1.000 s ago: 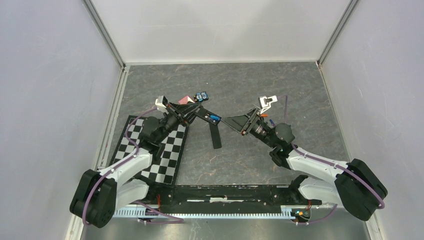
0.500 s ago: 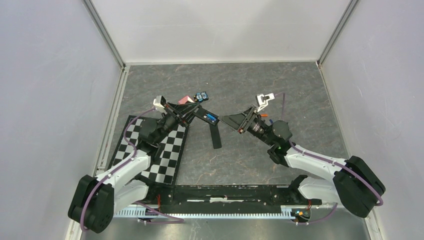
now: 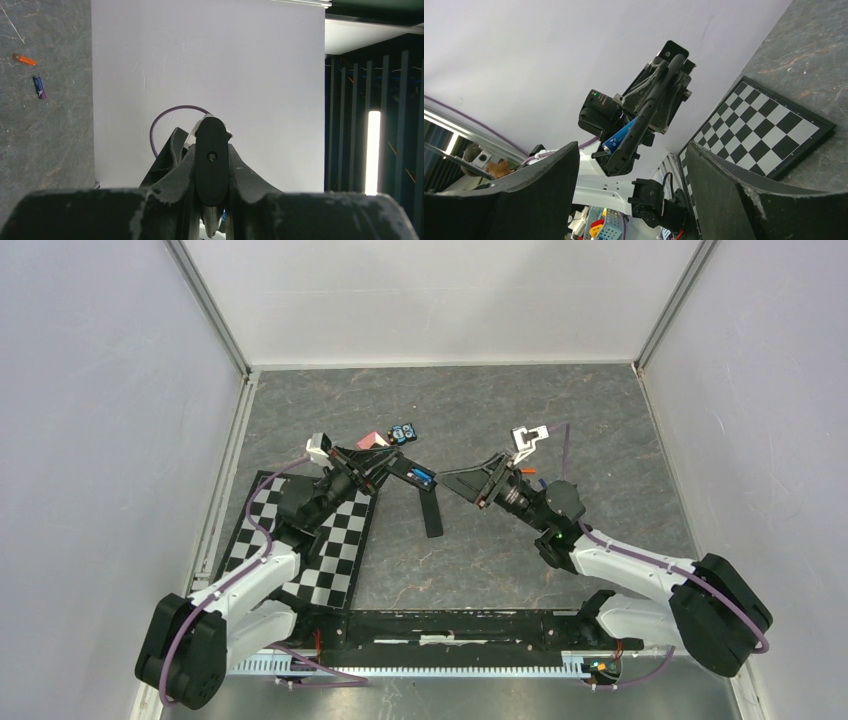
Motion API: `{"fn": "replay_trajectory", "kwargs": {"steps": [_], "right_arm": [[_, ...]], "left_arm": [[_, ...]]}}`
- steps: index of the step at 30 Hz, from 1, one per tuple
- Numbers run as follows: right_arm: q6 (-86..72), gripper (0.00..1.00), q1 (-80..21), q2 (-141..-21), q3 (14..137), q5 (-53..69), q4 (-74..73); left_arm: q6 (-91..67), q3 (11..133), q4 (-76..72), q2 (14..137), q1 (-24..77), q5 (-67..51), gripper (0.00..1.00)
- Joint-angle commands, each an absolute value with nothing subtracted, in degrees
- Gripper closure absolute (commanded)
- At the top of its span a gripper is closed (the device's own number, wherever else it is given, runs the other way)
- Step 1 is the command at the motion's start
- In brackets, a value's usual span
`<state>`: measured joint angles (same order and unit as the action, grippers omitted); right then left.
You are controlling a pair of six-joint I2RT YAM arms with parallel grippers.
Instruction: Load the batteries into the remote control
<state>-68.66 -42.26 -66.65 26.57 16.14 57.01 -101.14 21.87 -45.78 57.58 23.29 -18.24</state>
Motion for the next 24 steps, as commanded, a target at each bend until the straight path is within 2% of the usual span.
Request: {"fn": "replay_trajectory", "kwargs": {"steps": [1,24], "right_arm": [[-66.6,0.19,-43.1,-66.9,29.5,18.5,60.6],[-70.1,0.31,-43.2,-70.1,30.4,15.7,56.3]], "left_arm": [[-100.4,22.4,-47.1,56.8,23.5,-17.7,0.98],[-98.7,21.7,-50.2,59.2,23.5,-18.8,0.98]]}}
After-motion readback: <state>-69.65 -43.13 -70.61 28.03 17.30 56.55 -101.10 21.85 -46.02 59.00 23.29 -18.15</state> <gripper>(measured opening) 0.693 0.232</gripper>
